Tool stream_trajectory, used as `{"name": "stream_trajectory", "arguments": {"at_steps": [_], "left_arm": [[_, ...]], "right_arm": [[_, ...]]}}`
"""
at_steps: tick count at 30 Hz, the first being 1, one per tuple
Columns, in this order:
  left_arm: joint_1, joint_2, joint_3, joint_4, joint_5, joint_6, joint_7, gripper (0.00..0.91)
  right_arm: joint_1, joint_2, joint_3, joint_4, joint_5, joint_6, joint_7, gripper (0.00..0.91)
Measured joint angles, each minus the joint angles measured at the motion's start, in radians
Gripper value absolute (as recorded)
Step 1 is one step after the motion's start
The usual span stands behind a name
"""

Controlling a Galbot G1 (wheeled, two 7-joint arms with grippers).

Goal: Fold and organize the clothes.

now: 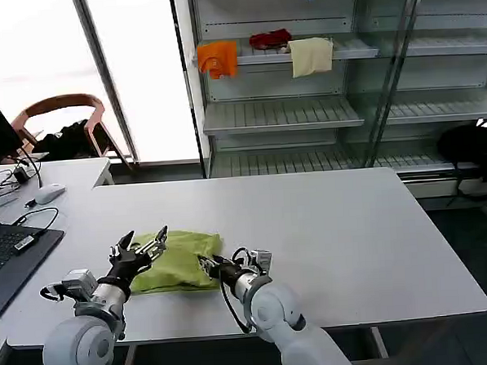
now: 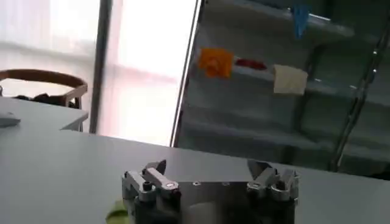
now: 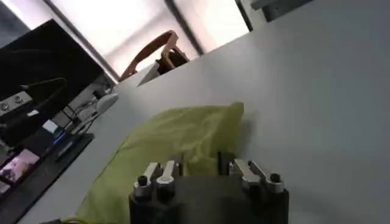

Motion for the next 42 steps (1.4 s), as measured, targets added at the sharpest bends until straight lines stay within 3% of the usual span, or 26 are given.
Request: {"name": "stream_trajectory", "arguments": {"at_steps": [21,30,39,40,41,42], "left_arm": [[-0.013,0.0,-0.006,0.016,0.002,0.0,-0.001,0.907],[-0.009,-0.006,0.007,0.009,0.007,0.001,-0.004,0.907],[-0.002,-0.005,0.013,-0.007,0.015,0.001,-0.01,0.907],[-0.001,-0.005,0.014,-0.009,0.016,0.001,-0.01,0.907],[-0.001,-0.004,0.014,-0.011,0.016,0.001,-0.011,0.907],[0.0,-0.004,0.015,-0.013,0.016,0.001,-0.012,0.907]], "right_arm": [[-0.02,-0.058,0.067,0.048,0.001,0.001,0.053,0.0],[-0.052,-0.159,0.132,0.126,0.037,0.0,0.055,0.0],[-0.074,-0.287,0.209,0.154,0.055,0.0,0.014,0.0],[-0.073,-0.301,0.217,0.155,0.054,0.0,0.006,0.06],[-0.073,-0.311,0.224,0.155,0.053,0.0,-0.001,0.605],[-0.072,-0.321,0.232,0.154,0.049,0.0,-0.01,0.907]]}}
